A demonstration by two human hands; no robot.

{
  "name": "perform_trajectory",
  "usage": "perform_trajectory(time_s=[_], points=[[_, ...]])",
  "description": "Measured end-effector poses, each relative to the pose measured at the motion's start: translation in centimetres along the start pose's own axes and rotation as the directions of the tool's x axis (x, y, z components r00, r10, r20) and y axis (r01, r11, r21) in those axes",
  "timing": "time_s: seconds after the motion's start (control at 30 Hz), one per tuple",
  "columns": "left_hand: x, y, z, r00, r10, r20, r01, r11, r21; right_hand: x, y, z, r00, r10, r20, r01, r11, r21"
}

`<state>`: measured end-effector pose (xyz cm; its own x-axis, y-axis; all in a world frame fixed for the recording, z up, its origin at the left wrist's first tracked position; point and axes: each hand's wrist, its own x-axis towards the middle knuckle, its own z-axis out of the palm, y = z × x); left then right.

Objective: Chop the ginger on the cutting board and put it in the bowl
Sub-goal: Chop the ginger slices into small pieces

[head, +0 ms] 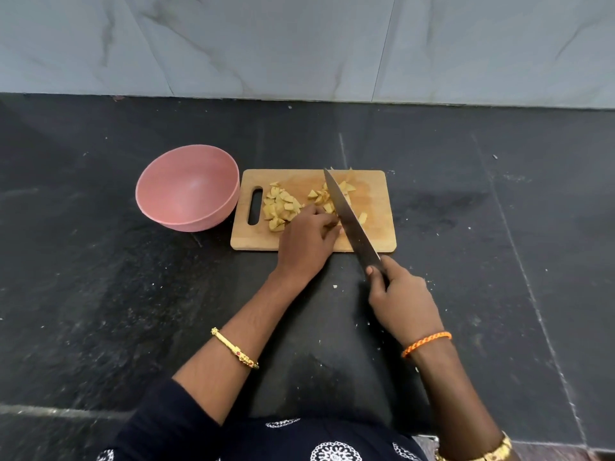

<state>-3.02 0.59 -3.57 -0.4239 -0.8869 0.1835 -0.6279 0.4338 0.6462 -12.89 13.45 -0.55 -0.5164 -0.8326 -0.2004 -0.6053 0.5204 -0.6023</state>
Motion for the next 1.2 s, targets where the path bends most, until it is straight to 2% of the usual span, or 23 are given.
perform_trajectory(time_s=[0.17, 0.33, 0.47, 0.6, 0.83, 1.07, 1.2], points=[[-0.1, 0.3, -0.1, 0.998, -0.059, -0.021, 0.058, 0.997, -0.045, 0.5, -0.1, 0.8, 0.999, 0.004, -0.053, -0.005, 1.000, -0.012], [-0.1, 0.6, -0.3, 0.995, -0.101, -0.023, 0.100, 0.994, -0.049, 0.7, 0.0, -0.1, 0.989, 0.060, -0.136, -0.042, 0.991, 0.130], [0.8, 1.7, -0.1, 0.996, -0.073, -0.059, 0.072, 0.997, -0.017, 1.2, 0.3, -0.7, 0.990, 0.091, -0.107, -0.074, 0.986, 0.146], [1.8, 2.1, 0.3, 0.997, -0.013, -0.071, 0.020, 0.995, 0.093, 1.2, 0.1, -0.9, 0.995, 0.087, -0.050, -0.079, 0.988, 0.130], [2.9, 2.5, -0.6, 0.995, 0.069, 0.078, -0.081, 0.981, 0.174, 1.4, -0.1, -0.8, 0.994, 0.106, 0.028, -0.108, 0.990, 0.090], [2.7, 2.2, -0.1, 1.000, 0.006, 0.025, -0.008, 0.995, 0.104, 1.6, -0.4, -2.0, 0.993, 0.113, 0.035, -0.114, 0.993, 0.008], [3.0, 1.9, 0.3, 0.996, -0.081, 0.041, 0.081, 0.997, 0.013, 1.8, -0.7, -2.3, 0.993, 0.104, 0.058, -0.102, 0.994, -0.031]])
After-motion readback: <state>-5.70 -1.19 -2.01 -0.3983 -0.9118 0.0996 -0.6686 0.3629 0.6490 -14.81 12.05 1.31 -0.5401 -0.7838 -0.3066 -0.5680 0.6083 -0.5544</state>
